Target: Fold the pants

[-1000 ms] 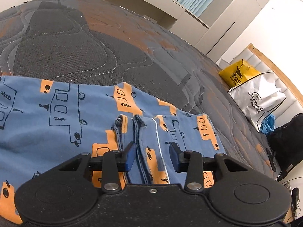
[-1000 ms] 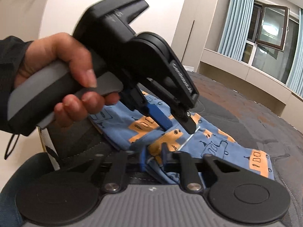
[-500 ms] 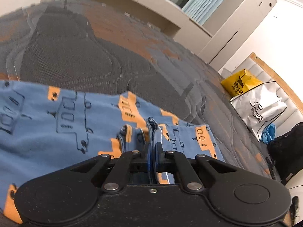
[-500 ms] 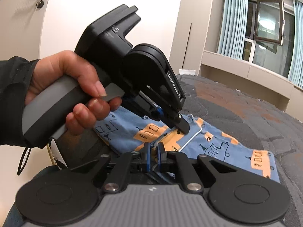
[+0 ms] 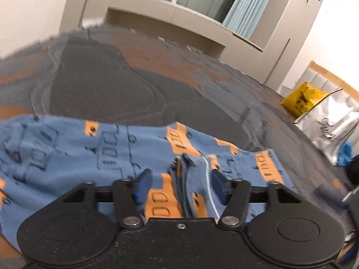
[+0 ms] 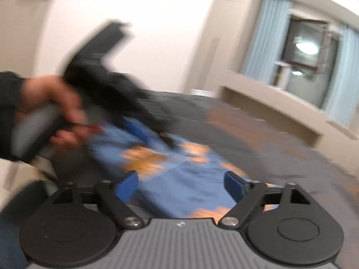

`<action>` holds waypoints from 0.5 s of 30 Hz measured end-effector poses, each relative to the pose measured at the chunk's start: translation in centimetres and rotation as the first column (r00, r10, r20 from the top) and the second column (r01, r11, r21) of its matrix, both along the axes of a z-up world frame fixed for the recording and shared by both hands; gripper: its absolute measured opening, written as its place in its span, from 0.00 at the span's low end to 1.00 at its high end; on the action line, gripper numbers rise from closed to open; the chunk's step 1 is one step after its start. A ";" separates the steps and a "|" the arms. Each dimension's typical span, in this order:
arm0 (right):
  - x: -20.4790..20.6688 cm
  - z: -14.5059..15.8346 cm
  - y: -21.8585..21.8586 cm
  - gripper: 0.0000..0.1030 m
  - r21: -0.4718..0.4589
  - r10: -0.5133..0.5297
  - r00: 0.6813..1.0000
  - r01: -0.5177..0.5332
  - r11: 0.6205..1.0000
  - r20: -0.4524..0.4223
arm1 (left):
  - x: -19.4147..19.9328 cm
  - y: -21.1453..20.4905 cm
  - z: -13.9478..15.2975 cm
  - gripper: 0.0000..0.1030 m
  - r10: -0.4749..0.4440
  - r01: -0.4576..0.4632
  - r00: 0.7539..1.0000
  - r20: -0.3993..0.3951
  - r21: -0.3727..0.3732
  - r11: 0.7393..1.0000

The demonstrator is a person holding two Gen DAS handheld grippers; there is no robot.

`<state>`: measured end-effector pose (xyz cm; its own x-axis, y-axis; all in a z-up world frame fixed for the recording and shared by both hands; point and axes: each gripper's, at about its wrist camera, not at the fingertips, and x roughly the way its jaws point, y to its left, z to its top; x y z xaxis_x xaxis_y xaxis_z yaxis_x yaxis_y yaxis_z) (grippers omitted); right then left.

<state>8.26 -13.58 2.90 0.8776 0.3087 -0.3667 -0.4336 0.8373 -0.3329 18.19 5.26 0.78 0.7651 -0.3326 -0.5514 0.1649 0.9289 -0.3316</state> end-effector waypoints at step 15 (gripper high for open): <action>15.5 -3.3 -7.6 0.99 -0.169 -0.383 0.924 0.378 0.910 0.005 | 0.5 -2.3 -1.4 0.92 0.070 -0.081 0.996 0.060 0.205 0.975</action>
